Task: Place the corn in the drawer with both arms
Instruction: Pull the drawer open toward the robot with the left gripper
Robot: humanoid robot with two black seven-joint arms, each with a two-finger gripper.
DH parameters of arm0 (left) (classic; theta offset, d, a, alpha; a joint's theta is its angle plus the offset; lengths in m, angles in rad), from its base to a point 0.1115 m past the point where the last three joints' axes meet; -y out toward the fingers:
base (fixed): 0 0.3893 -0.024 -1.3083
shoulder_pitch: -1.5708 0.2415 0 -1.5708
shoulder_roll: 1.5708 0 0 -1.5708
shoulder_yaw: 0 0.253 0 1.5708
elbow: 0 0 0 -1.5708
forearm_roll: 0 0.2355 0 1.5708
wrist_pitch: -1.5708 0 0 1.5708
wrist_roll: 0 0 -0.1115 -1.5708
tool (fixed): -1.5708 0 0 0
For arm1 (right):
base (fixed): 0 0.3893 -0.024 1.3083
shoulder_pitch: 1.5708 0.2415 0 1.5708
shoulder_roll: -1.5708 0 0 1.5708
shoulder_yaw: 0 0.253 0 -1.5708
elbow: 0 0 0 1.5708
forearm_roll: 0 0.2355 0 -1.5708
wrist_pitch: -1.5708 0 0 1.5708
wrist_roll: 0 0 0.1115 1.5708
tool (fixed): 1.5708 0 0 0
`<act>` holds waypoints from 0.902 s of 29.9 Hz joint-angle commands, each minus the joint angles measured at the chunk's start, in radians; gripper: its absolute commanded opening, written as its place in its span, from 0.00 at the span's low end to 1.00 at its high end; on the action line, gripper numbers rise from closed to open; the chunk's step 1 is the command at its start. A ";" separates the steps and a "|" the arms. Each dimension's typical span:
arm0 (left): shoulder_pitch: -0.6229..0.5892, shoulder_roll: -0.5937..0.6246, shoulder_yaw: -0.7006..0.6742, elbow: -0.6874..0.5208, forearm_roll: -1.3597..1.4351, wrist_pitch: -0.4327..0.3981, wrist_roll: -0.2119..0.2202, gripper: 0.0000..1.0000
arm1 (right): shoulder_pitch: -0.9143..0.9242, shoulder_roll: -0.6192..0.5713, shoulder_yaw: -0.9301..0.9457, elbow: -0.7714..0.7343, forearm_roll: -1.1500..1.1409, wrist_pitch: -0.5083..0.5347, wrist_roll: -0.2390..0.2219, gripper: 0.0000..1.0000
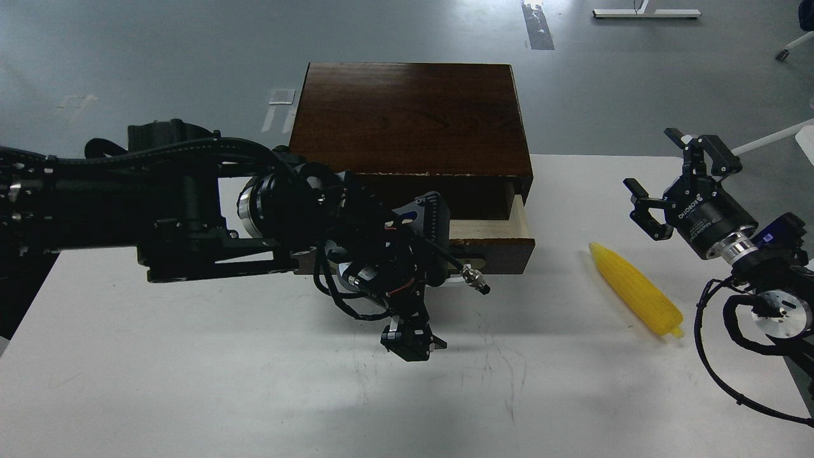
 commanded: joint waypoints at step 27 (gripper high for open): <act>-0.001 0.039 0.004 -0.059 -0.019 0.000 0.000 0.99 | -0.002 -0.004 0.000 0.004 0.000 0.002 0.000 1.00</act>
